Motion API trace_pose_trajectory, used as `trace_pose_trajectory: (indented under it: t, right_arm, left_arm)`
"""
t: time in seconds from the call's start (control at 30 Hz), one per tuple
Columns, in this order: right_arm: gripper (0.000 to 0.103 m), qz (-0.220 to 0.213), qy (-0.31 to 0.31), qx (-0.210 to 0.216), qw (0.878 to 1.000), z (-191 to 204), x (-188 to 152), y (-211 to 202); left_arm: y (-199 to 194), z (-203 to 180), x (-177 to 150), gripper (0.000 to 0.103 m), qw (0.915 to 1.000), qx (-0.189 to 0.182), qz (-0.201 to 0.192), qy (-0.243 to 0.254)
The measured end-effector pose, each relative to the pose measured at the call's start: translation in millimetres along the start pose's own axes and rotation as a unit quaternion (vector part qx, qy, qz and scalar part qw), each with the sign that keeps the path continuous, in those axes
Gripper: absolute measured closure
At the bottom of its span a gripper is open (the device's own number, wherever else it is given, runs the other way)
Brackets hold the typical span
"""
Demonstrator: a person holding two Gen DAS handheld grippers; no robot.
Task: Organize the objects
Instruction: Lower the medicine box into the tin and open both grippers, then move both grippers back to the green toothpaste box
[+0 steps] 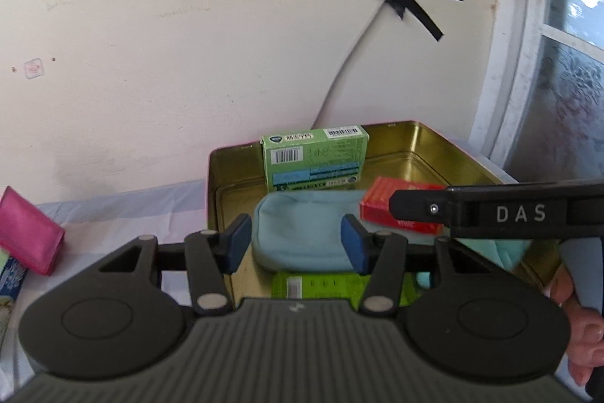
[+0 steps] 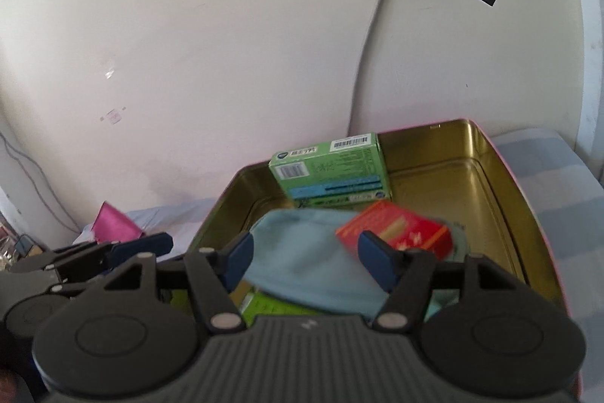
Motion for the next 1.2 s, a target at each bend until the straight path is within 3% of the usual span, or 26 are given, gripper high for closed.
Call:
trace_pose_trajectory:
  t: [0.23,0.37,0.53,0.63,0.8,1.1,1.2]
  right_arm:
    - [0.039,-0.022,0.0,-0.001,1.0,18.4,-17.1,-37.5]
    - [0.039,-0.093,-0.005,-0.041,0.995,23.7,-31.2,-63.9]
    - [0.037,-0.186,-0.03,-0.112,0.976,35.0,-72.4,-109.8]
    - [0.035,-0.168,-0.004,-0.096,0.981,38.5,-105.4,-113.0]
    - [0.035,-0.095,0.004,-0.092,0.991,35.3,-140.4,-87.3]
    - [0.034,-0.03,-0.017,-0.09,0.995,42.1,-155.7,-62.3]
    - [0.029,-0.024,-0.034,-0.093,0.995,47.2,-156.6,-59.2]
  left_arm:
    - [-18.5,3.3,-21.6,0.048,1.0,0.002,-0.001,-0.002]
    - [-28.5,8.1,-36.5,0.048,0.9999,0.01,-0.002,-0.004]
    - [-48.6,10.5,-55.4,0.048,0.9998,0.01,-0.018,0.002]
    - [-61.2,13.9,-70.5,0.043,0.9995,0.007,-0.029,0.006]
    - [-69.5,27.5,-99.9,0.041,0.9995,0.011,-0.029,0.004]
    - [-52.0,65.4,-137.8,0.04,0.9979,0.057,0.024,-0.019]
    - [-52.9,69.9,-141.1,0.038,0.9984,0.049,0.015,-0.022]
Point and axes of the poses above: each gripper's, at about its wrist camera, not at the fingertips, and y roughly the way its jaws point, z to its left, x to its top, the point moved 8 cm from there along y, roughly the way its jaws point, and after that the axes turned 13 degrees about -y, right-handed, at the moved point
